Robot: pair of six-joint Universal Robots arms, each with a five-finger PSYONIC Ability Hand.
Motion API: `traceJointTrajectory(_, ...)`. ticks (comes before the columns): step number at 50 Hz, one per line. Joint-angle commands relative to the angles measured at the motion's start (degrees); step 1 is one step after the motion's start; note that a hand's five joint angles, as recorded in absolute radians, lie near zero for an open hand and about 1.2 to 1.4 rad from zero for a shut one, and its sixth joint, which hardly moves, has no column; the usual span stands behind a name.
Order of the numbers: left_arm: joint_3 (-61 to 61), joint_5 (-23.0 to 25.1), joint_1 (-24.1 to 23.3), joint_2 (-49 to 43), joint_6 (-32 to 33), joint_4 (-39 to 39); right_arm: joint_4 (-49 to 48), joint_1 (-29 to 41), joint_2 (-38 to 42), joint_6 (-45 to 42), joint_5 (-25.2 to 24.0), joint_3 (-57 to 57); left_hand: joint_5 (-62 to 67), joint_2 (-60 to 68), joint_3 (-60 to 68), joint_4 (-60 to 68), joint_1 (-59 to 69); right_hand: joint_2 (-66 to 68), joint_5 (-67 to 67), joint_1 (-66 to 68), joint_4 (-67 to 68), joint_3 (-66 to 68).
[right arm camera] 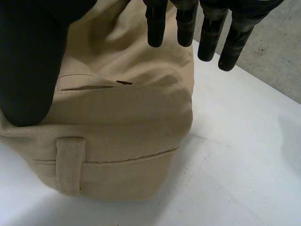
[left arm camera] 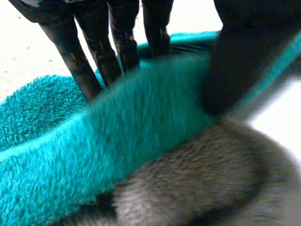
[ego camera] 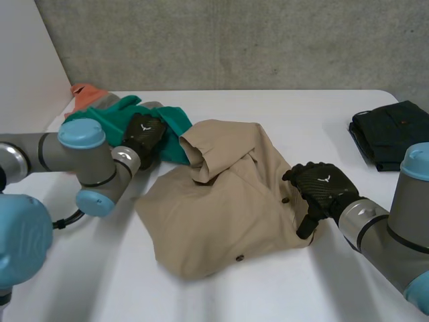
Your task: Fold the laundry.
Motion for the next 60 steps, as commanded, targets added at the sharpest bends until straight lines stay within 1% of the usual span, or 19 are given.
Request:
traceJointTrajectory(1, 8.39, -5.33, 4.38, -4.87, 1.65, 1.49, -0.33, -0.03, -0.24, 0.14, 0.76, 0.33, 29.99, 28.50, 29.80, 29.57, 27.08, -2.43, -3.39, -1.42, -3.44, -2.23)
traceJointTrajectory(3, 9.62, -8.49, 6.14, -4.70, 2.70, 1.75, -0.33, -0.03, -0.24, 0.14, 0.94, 0.33, 29.99, 28.50, 29.80, 29.57, 27.08, -2.43, -3.39, -1.42, -3.44, -2.23)
traceJointTrajectory(8, 16.03, -24.81, 12.20, -3.38, 9.37, 5.52, -0.33, 0.05, -0.33, 0.14, 0.94, 0.33, 29.99, 28.50, 29.80, 29.57, 27.08, -2.43, -3.39, -1.42, -3.44, -2.23)
traceJointTrajectory(10, 15.95, -26.43, 13.09, -2.33, 10.88, 7.90, -0.33, 0.40, -0.33, 0.05, 0.85, 0.33, 29.99, 28.50, 29.80, 29.57, 27.08, -2.43, -3.39, -1.42, -3.44, -2.23)
traceJointTrajectory(13, 11.66, -25.29, 13.53, 0.66, 11.85, 12.56, -0.33, 1.28, -0.33, 0.05, 1.03, 0.24, 29.99, 28.50, 29.80, 29.57, 27.08, -2.43, -3.39, -1.42, -3.44, -2.23)
traceJointTrajectory(14, 9.90, -24.68, 13.44, 1.45, 11.59, 13.52, -0.33, 1.72, -0.24, 0.05, 1.03, 0.24, 20.69, 19.19, 20.49, 20.27, 17.77, -2.43, -3.39, -1.42, -3.44, -2.23)
traceJointTrajectory(15, 6.06, -22.59, 13.01, 3.02, 11.15, 15.19, -0.33, 1.90, -0.24, 0.05, 1.11, 0.16, -17.71, -19.20, -17.90, -18.13, -20.62, -2.43, -3.39, -1.42, -3.44, -2.23)
traceJointTrajectory(16, 4.11, -21.35, 12.65, 3.91, 11.06, 15.90, -0.33, 1.99, -0.24, 0.05, 1.11, 0.16, -36.74, -38.24, -36.94, -37.16, -39.66, -2.43, -3.39, -1.42, -3.44, -2.23)
traceJointTrajectory(17, 2.35, -20.12, 12.22, 4.88, 10.89, 16.43, -0.33, 1.99, -0.24, 0.05, 1.20, 0.16, -40.01, -41.50, -40.20, -40.43, -42.92, -2.43, -3.39, -1.42, -3.44, -2.23)
traceJointTrajectory(18, 0.59, -18.97, 11.51, 5.76, 10.71, 16.87, -0.33, 1.99, -0.24, 0.05, 1.12, 0.16, -36.83, -38.32, -37.02, -37.25, -39.74, -2.43, -3.39, -1.42, -3.44, -2.23)
traceJointTrajectory(20, -4.25, -15.55, 8.79, 8.22, 10.53, 17.49, -0.24, 1.99, -0.24, 0.05, 1.11, 0.16, -40.01, -41.50, -40.20, -40.43, -42.92, -2.43, -3.39, -1.42, -3.44, -2.23)
traceJointTrajectory(23, -9.16, -13.34, 5.37, 10.50, 10.36, 17.58, -0.33, 1.99, -0.24, 0.05, 1.11, 0.24, -40.01, -41.50, -40.20, -40.43, -42.92, -2.43, -3.39, -1.42, -3.44, -2.23)
traceJointTrajectory(30, -18.05, -13.07, -0.26, 15.60, 9.04, 16.79, -0.24, 0.93, -0.68, 0.05, 1.20, -0.20, -40.01, -41.50, -40.20, -40.43, -42.92, -2.43, -3.39, -1.42, -3.44, -2.23)
traceJointTrajectory(35, -22.54, -11.50, -3.78, 19.82, 3.34, 14.86, -0.06, 0.76, -1.73, 0.05, 1.12, -0.37, -38.96, -40.45, -39.15, -39.38, -41.87, -2.43, -3.39, -1.42, -3.44, -2.23)
traceJointTrajectory(38, -22.37, -8.52, -6.15, 20.00, -0.70, 9.70, 0.38, 0.67, -2.53, 0.05, 1.03, -0.55, -38.11, -39.61, -38.31, -38.53, -41.03, -2.43, -3.39, -1.42, -3.44, -2.23)
traceJointTrajectory(42, -21.84, -4.04, -7.82, 20.00, -4.22, 2.57, 0.64, -0.38, -2.70, -0.04, 1.03, -0.55, -38.11, -39.61, -38.31, -38.53, -41.03, -2.43, -3.39, -1.42, -3.44, -2.23)
traceJointTrajectory(45, -21.49, -1.83, -7.92, 19.74, -5.81, -0.17, 0.64, -1.53, -2.79, -0.30, 0.85, -0.28, -38.28, -39.77, -38.47, -38.70, -41.19, -2.43, -3.39, -1.42, -3.44, -2.23)
traceJointTrajectory(52, -18.16, -1.30, -7.83, 17.20, -5.64, 0.18, 0.73, -1.88, -2.70, -0.83, 0.68, -0.02, -38.11, -39.61, -38.31, -38.53, -41.03, -2.43, -3.39, -1.42, -3.44, -2.23)
traceJointTrajectory(60, -18.33, -0.15, -10.73, 16.31, -6.34, -0.26, 0.99, -1.62, -2.00, -0.22, 1.20, 0.16, -39.12, -40.62, -39.32, -39.54, -42.03, -2.43, -3.39, -1.42, -3.44, -2.23)
